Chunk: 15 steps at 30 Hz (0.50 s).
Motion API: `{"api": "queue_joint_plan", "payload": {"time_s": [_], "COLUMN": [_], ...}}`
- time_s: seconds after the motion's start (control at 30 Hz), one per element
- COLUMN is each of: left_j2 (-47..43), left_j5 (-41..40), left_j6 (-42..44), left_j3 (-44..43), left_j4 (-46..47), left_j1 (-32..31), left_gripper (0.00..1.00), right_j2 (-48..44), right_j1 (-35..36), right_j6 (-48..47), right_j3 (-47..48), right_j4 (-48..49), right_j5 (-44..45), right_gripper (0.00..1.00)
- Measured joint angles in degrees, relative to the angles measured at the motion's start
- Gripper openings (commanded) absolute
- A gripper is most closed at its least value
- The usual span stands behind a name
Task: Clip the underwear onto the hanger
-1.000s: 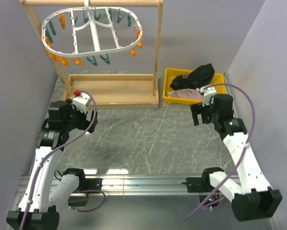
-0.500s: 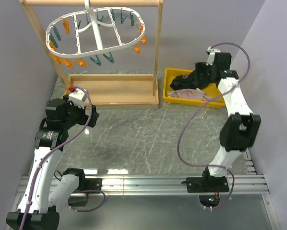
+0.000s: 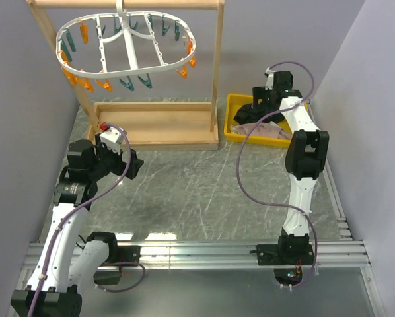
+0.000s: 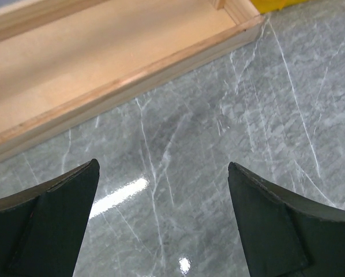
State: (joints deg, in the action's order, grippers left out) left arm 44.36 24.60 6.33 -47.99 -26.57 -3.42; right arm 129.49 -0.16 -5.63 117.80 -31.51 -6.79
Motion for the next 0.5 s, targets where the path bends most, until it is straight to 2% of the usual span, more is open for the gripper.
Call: {"api": "queue_joint_plan", "payload": {"time_s": [0.2,0.27,0.3,0.4,0.43,0.5], "left_j2": [0.28,0.35,0.37,0.50,0.52,0.52], "left_j5": [0.28,0.28,0.26,0.22,0.22,0.20], "left_j6": [-0.07,-0.04,-0.02,0.00,0.00,0.02], "left_j3": [1.81,1.81,1.81,1.81,1.81,1.81], "left_j4": [0.24,0.42,0.55,0.61,0.61,0.61], "left_j1": [0.00,0.00,0.00,0.00,0.00,0.00], "left_gripper": [0.99,0.99,0.99,0.99,0.99,0.99], "right_j2": [4.59,6.08,6.58,7.39,7.52,7.56], "right_j1": [3.67,4.57,4.87,5.18,5.16,5.14], "right_j6": [0.02,-0.11,-0.09,0.02,0.07,-0.17], "right_j3": [2.86,3.82,3.85,3.82,3.82,3.82], "right_j4": [1.27,2.38,2.89,3.58,4.02,4.81], "right_j5": [1.18,2.10,2.80,4.44,5.07,6.27], "right_gripper": [0.97,0.85,0.75,0.61,0.44,0.18]}}
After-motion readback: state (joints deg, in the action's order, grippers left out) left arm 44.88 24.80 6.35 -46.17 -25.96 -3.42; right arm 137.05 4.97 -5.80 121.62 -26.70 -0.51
